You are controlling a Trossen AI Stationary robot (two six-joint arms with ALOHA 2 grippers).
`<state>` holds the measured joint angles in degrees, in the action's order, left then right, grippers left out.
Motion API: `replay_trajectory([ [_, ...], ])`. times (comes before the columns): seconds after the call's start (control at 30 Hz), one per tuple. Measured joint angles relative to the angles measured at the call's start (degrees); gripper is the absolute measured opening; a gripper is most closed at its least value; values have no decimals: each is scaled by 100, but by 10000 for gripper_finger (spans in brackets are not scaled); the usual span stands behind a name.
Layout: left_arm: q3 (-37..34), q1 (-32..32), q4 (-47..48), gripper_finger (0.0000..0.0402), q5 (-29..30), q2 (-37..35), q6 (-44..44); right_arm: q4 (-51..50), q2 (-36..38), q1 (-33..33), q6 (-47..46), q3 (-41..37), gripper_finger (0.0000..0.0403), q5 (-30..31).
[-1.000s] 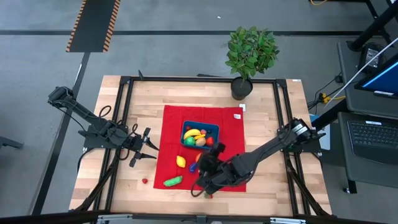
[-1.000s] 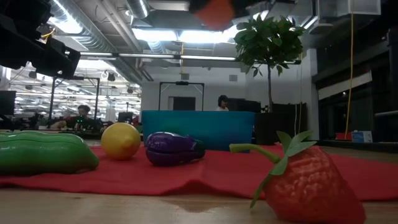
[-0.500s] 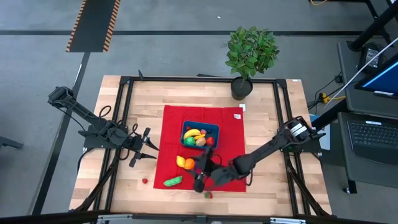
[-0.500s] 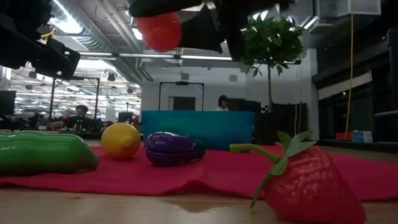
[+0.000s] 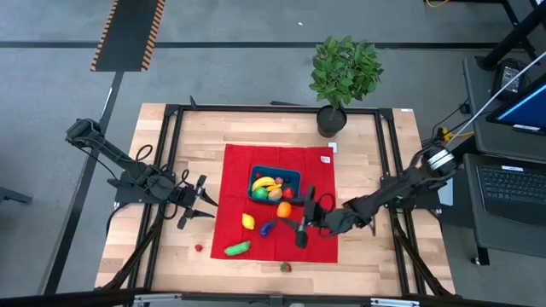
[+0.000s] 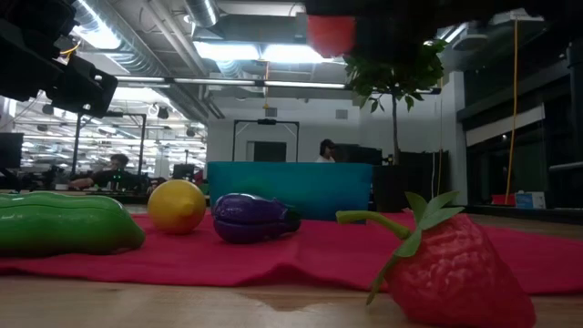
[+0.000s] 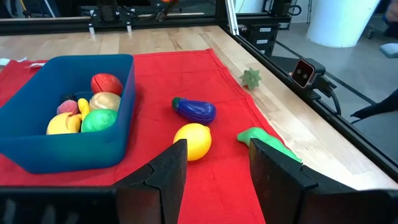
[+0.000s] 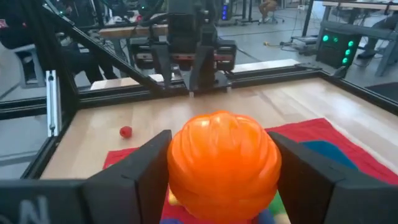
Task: Pick and placing Produce into tupperware
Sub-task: Put the orange tangerine into the blue bin
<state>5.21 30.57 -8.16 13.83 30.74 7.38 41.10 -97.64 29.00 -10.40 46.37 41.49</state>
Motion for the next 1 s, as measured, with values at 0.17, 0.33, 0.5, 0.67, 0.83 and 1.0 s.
replay_trajectory([
  [0.17,0,0,2,163,1,0,-26,72,722,-73,-15,-751,240,7],
  [0.33,0,-4,0,163,1,0,-26,113,1361,-108,317,-1217,240,-10],
  [0.5,0,-4,-4,163,4,0,-24,110,1714,-112,463,-1554,240,-11],
  [0.67,0,-7,-28,163,44,0,-24,121,1728,-114,465,-1589,240,-10],
  [0.83,0,-7,-50,163,62,0,-24,221,1731,-117,492,-1589,240,330],
  [1.0,0,-7,-49,163,61,0,-20,201,1728,-261,381,-1589,240,796],
])
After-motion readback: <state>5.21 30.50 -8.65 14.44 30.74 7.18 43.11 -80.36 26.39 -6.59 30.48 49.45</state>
